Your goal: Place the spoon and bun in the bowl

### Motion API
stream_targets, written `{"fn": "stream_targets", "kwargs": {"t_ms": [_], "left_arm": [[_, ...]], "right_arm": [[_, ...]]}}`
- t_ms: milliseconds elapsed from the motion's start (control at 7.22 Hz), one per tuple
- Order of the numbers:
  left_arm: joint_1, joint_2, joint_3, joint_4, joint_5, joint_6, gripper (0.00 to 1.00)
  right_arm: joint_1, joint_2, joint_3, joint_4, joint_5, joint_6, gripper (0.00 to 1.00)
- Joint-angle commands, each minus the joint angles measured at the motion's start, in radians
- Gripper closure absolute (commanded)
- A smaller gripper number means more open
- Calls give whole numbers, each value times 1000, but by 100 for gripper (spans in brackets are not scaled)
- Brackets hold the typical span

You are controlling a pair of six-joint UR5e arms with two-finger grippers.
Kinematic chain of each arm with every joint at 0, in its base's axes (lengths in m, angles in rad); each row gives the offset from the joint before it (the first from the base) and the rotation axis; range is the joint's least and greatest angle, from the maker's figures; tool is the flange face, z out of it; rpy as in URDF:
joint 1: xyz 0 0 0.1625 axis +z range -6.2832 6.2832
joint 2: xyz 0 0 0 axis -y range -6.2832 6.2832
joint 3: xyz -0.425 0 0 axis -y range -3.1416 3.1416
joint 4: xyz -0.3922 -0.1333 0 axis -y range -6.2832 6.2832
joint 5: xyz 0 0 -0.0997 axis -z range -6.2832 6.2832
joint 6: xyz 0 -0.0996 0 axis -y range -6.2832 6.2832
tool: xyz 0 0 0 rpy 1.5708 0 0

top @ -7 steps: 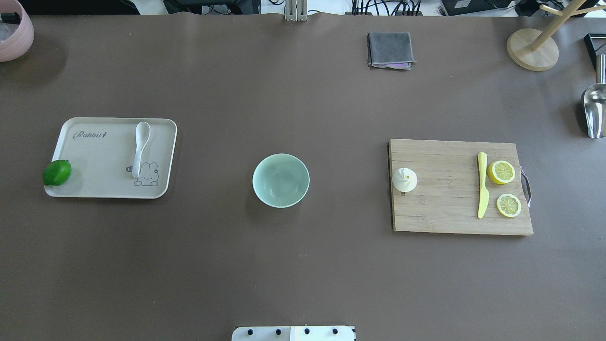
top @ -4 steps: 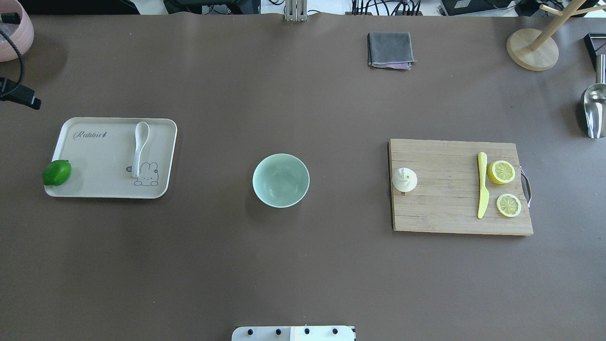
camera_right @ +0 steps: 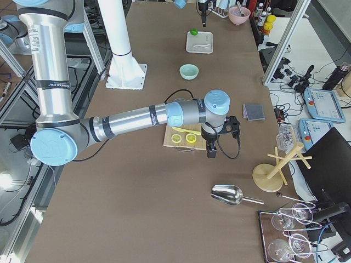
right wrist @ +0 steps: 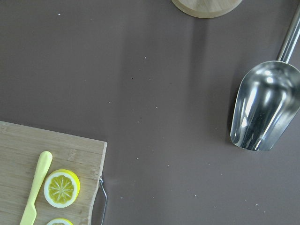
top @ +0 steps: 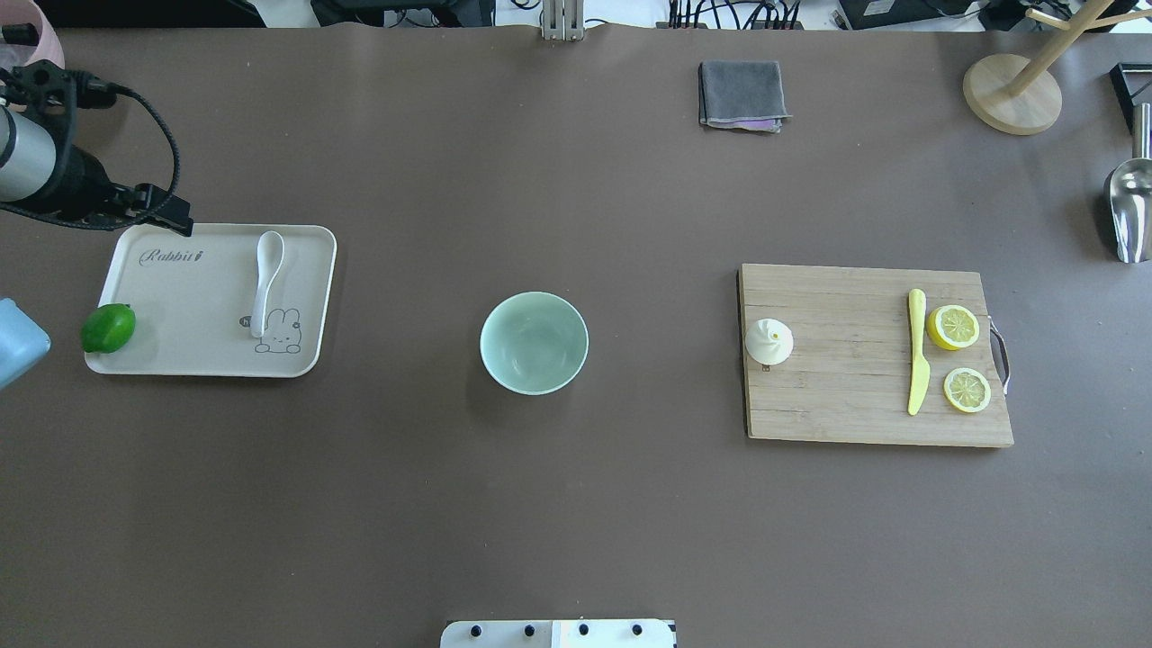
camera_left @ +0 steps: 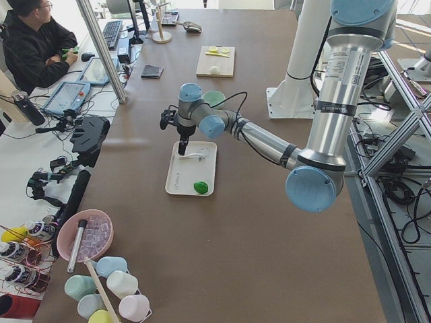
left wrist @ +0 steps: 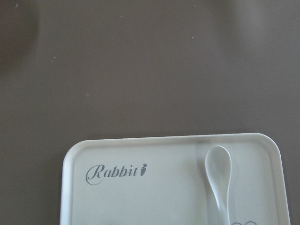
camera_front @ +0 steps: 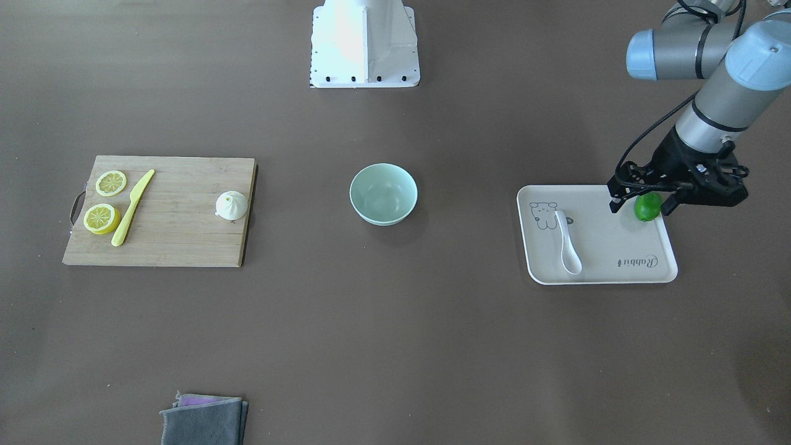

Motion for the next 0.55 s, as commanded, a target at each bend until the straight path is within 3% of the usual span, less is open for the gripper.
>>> {"fn": "stream_targets", "kwargs": {"t_ms": [0,415], "left_arm": [[138,-43,36,-11,111,-87,2],[160,-72,168,-151,121,-87,3]], "right_arm": [[-71,8,-1,97,-3,175,0],[-183,19,10,227,-8,427,0]]}}
